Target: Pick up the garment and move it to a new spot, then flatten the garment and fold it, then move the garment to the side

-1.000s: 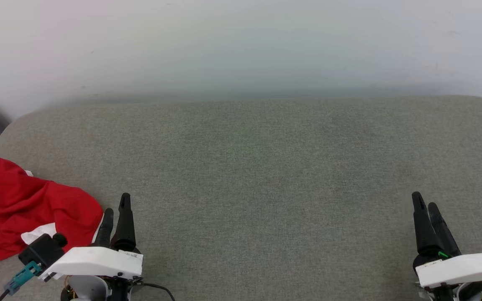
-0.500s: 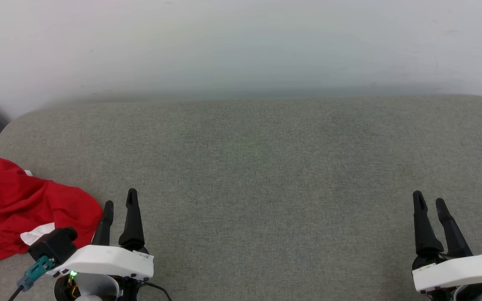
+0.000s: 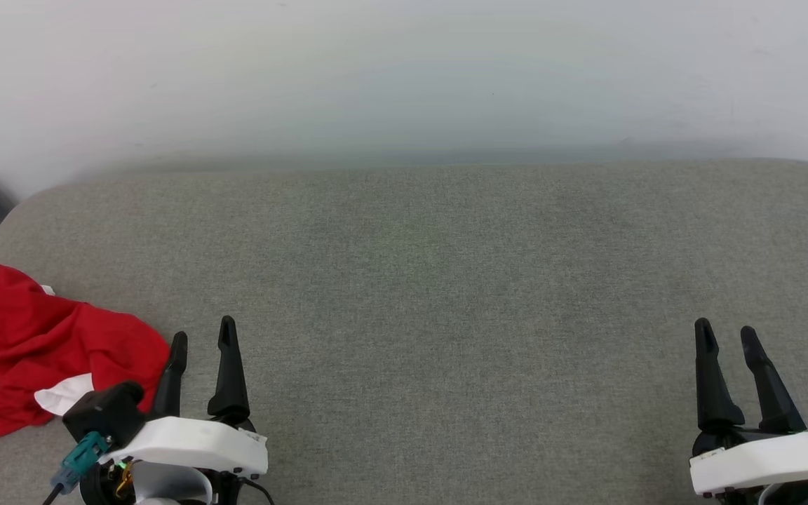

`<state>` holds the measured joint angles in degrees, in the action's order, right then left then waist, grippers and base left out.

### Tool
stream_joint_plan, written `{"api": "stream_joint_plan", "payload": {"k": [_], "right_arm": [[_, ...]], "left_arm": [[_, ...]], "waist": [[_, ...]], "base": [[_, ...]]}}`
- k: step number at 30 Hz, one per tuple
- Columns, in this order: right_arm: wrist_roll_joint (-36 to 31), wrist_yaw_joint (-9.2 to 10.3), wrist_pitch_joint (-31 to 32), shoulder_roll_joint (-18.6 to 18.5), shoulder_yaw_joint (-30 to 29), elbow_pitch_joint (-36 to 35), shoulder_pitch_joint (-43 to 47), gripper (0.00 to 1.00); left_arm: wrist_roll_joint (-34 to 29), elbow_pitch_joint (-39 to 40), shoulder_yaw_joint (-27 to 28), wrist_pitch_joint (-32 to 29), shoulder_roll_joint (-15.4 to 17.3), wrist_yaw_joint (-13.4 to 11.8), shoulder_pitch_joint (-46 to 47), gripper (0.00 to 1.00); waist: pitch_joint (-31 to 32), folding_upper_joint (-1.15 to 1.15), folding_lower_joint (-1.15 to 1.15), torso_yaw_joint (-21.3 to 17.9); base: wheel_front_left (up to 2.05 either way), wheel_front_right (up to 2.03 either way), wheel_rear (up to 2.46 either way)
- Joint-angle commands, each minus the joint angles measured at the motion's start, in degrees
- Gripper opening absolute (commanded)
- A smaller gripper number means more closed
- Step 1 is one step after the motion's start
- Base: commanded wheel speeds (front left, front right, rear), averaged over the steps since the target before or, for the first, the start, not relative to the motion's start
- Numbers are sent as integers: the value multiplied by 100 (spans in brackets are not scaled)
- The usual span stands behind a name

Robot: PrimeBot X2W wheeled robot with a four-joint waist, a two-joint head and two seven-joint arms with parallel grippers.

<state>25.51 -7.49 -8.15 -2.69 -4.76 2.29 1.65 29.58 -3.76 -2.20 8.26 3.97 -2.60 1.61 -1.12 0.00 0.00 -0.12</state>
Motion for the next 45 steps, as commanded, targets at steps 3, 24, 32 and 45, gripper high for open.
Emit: {"api": "stream_joint_plan", "payload": {"k": [3, 24, 32, 45], "right_arm": [[-252, 0, -88, -23, 2, -113, 52, 100], [-1255, 0, -372, -27, -24, -383, 197, 100], [-1500, 1, -467, -28, -35, -437, 264, 100], [-1869, 1, -607, -29, 37, -425, 363, 100]], "left_arm": [[-287, 102, -31, 76, 49, -51, -7, 100], [-1405, 238, -148, 363, 38, -93, -103, 100], [-1736, 221, -139, 457, -2, -5, -163, 100], [-2275, 154, -77, 598, -63, 68, -231, 100]], "waist": [[0, 0, 0, 1], [-41, 0, 0, -2], [-27, 0, 0, 1], [-21, 0, 0, 23]], "base": [[0, 0, 0], [0, 0, 0], [0, 0, 0], [0, 0, 0]]}}
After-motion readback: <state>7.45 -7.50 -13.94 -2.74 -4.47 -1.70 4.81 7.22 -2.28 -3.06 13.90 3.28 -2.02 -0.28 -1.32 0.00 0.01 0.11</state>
